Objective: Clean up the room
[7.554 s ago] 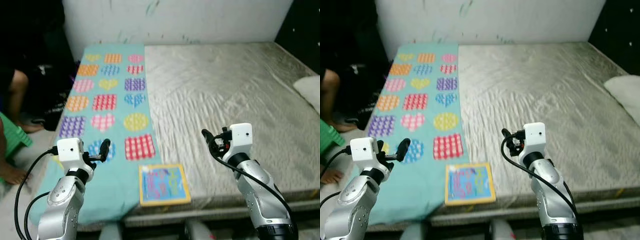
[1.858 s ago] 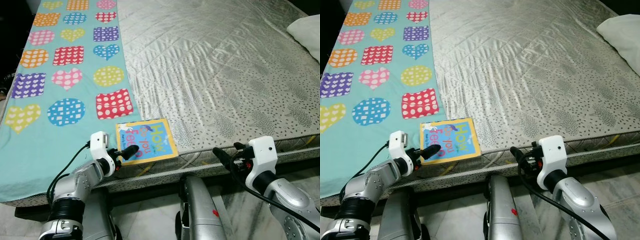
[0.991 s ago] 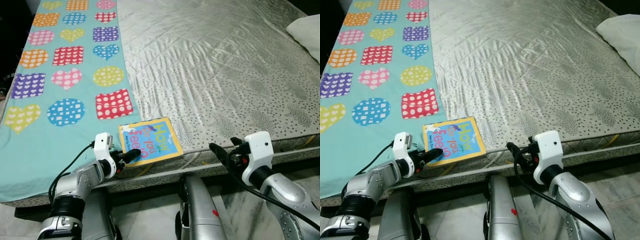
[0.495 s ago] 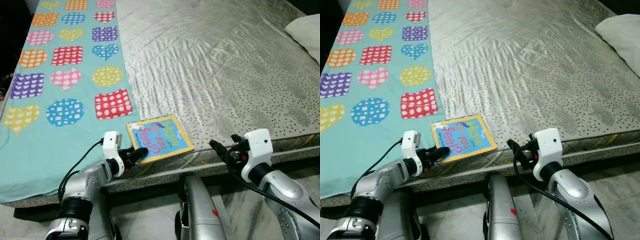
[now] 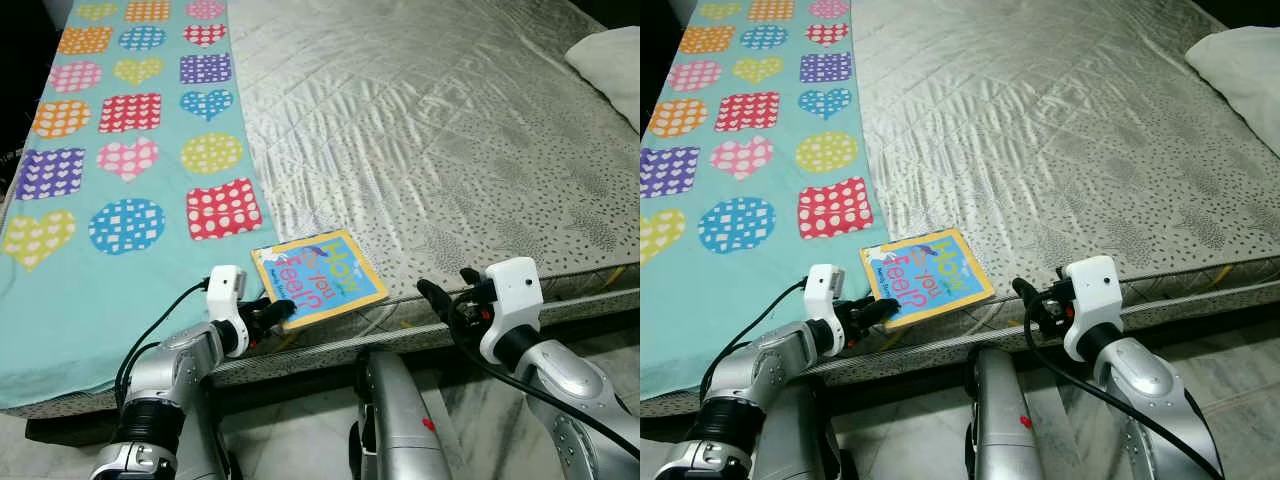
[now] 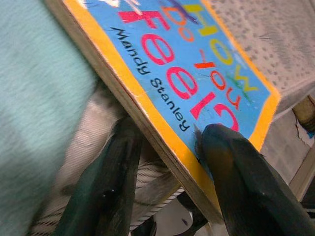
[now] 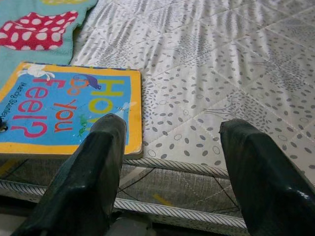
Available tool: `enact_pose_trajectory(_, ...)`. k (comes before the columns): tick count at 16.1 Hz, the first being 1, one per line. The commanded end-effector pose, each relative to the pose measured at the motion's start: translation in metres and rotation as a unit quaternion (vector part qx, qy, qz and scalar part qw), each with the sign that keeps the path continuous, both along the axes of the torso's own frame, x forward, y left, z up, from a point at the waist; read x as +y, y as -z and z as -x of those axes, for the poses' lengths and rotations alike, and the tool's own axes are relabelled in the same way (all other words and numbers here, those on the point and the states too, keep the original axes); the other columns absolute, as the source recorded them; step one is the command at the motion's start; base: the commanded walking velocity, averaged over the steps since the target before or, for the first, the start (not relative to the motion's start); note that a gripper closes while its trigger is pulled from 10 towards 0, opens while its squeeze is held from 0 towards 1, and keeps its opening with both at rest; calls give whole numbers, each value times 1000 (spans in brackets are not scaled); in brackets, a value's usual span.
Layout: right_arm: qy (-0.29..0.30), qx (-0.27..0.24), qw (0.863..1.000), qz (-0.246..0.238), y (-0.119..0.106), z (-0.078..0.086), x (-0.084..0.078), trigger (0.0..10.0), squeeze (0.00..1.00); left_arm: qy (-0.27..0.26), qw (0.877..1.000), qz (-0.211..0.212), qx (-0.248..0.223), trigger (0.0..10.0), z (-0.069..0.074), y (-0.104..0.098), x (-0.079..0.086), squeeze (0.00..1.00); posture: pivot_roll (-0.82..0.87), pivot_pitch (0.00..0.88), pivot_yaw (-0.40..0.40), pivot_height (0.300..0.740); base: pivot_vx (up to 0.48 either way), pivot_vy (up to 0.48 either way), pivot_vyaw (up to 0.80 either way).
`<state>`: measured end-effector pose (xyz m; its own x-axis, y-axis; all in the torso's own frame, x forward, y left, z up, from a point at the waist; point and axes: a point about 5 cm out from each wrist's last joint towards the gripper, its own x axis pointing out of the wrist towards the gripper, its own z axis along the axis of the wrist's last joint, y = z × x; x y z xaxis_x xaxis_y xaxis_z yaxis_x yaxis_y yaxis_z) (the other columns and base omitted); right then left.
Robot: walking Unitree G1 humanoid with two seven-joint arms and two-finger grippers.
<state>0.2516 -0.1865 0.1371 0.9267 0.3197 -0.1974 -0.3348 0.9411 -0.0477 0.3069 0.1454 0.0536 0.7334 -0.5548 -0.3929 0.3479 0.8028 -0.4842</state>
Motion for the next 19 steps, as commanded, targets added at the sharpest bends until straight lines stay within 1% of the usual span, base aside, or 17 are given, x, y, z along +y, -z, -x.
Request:
enact_pose_trajectory(1, 0, 2, 1000, 1, 1, -1, 1, 10000, 0, -10, 1000, 2, 2, 10000, -3, 1, 1, 0, -266, 158, -50, 532, 0, 0, 0)
enact_pose_trajectory(4, 3, 0, 1000, 0, 1, -1, 1, 10000, 0, -15, 1000, 6, 15, 10000, -4, 7, 1, 0, -272, 157, -44, 532, 0, 0, 0)
enact_pose_trajectory(5, 4, -1, 1000, 0, 2, -1, 2, 10000, 0, -20, 1000, 6, 18, 10000, -5, 10, 2, 894, -273, 157, -42, 532, 0, 0, 0)
enact_pose_trajectory(6, 4, -1, 1000, -1, 2, -1, 2, 10000, 0, -26, 999, 11, 22, 10000, -6, 11, 2, 1000, -273, 157, -42, 532, 0, 0, 0)
enact_pose_trajectory(7, 5, -2, 1000, -2, 1, -1, 2, 10000, 0, -30, 999, 17, 25, 10000, -7, 13, 1, 1000, -275, 157, -37, 532, 0, 0, 0)
enact_pose_trajectory(8, 7, -3, 1000, -3, 1, -1, 3, 10000, 0, -38, 998, 41, 31, 10000, -8, 13, -1, 1000, -277, 158, -35, 532, 0, 0, 0)
enact_pose_trajectory(9, 8, -3, 1000, -3, 1, -1, 3, 10000, 0, -43, 997, 54, 37, 10000, -9, 15, -2, 1000, -278, 158, -36, 532, 0, 0, 0)
enact_pose_trajectory(10, 9, -4, 1000, -3, 1, -1, 3, 10000, 0, -39, 997, 59, 44, 10000, -8, 17, -4, 1000, -281, 159, -36, 532, 0, 0, 0)
enact_pose_trajectory(11, 10, -4, 1000, -3, 1, -1, 3, 10000, 0, -37, 996, 72, 47, 10000, -10, 17, -6, 1000, -286, 160, -36, 532, 0, 0, 0)
enact_pose_trajectory(13, 11, -5, 1000, -2, 0, -1, 2, 10000, 0, -38, 995, 82, 47, 10000, -11, 17, -7, 1000, -288, 161, -35, 532, 0, 0, 0)
enact_pose_trajectory(16, 15, -7, 1000, -2, -1, -1, 1, 10000, 0, -44, 991, 113, 60, 10000, -12, 18, -9, 1000, -294, 163, -31, 532, 0, 0, 0)
enact_pose_trajectory(19, 13, -7, 1000, -3, -1, 0, 3, 10000, 0, -26, 987, 148, 59, 10000, -13, 16, -19, 1000, -298, 161, -34, 532, 0, 0, 0)
